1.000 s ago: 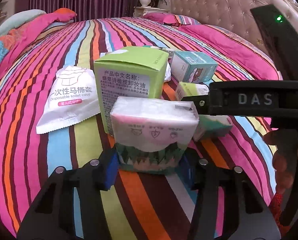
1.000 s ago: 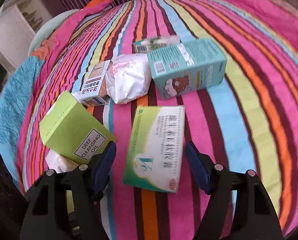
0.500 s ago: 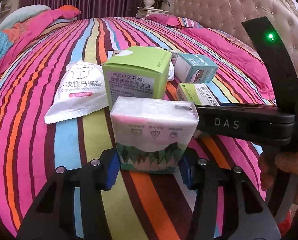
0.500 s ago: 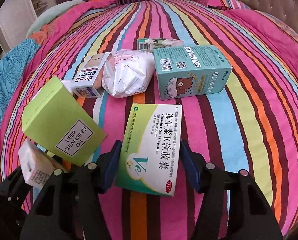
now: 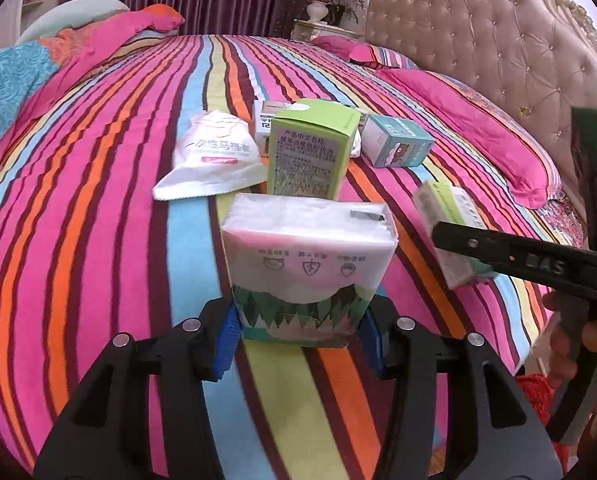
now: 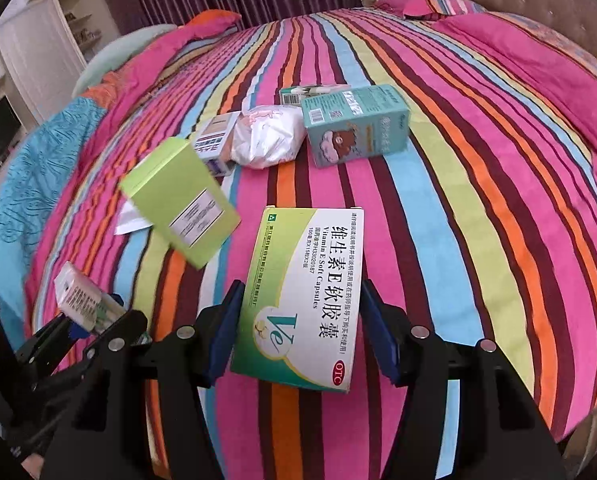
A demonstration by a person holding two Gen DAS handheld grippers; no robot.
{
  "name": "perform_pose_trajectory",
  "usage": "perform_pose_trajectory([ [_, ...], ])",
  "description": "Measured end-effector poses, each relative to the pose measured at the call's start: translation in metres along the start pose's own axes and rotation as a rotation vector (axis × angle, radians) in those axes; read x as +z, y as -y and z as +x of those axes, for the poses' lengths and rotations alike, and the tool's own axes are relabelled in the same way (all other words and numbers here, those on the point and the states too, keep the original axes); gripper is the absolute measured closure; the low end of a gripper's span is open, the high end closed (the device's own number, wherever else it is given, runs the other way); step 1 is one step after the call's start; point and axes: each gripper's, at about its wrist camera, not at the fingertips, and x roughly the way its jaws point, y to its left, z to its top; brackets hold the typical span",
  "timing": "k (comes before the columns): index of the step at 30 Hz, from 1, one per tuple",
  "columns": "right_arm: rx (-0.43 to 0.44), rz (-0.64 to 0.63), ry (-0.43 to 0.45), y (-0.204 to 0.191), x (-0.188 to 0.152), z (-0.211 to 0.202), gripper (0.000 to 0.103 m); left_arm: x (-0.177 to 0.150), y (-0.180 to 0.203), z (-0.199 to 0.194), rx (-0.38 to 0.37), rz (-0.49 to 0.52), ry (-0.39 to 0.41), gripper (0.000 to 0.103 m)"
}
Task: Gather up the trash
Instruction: 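Carry both boxes over the wastebasket and open both tools to drop them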
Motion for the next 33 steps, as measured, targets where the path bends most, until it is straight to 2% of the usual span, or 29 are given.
perform_pose_trajectory([
  [6,0.057,0.011,0.016,0.001,-0.031,-0.036,0.048,-0.023,0.0,-0.034,0.003,0.004,0.005,0.053],
  [12,0.076,-0.005,0.023,-0.004,-0.06,-0.062,0.048,-0.056,0.002,-0.069,-0.004,0.014,-0.008,0.053],
  [18,0.109,-0.015,-0.03,-0.011,-0.095,-0.072,0.048,-0.099,0.008,-0.094,-0.008,0.034,-0.063,0.053],
  [24,0.161,0.007,-0.137,-0.021,-0.137,-0.068,0.048,-0.146,0.01,-0.097,-0.021,0.014,-0.171,0.053],
  [29,0.2,0.076,-0.306,-0.023,-0.172,-0.037,0.048,-0.177,0.011,-0.085,-0.047,-0.05,-0.284,0.053],
  [33,0.212,0.15,-0.443,-0.016,-0.194,-0.007,0.048,-0.193,0.009,-0.067,-0.039,-0.074,-0.376,0.053],
])
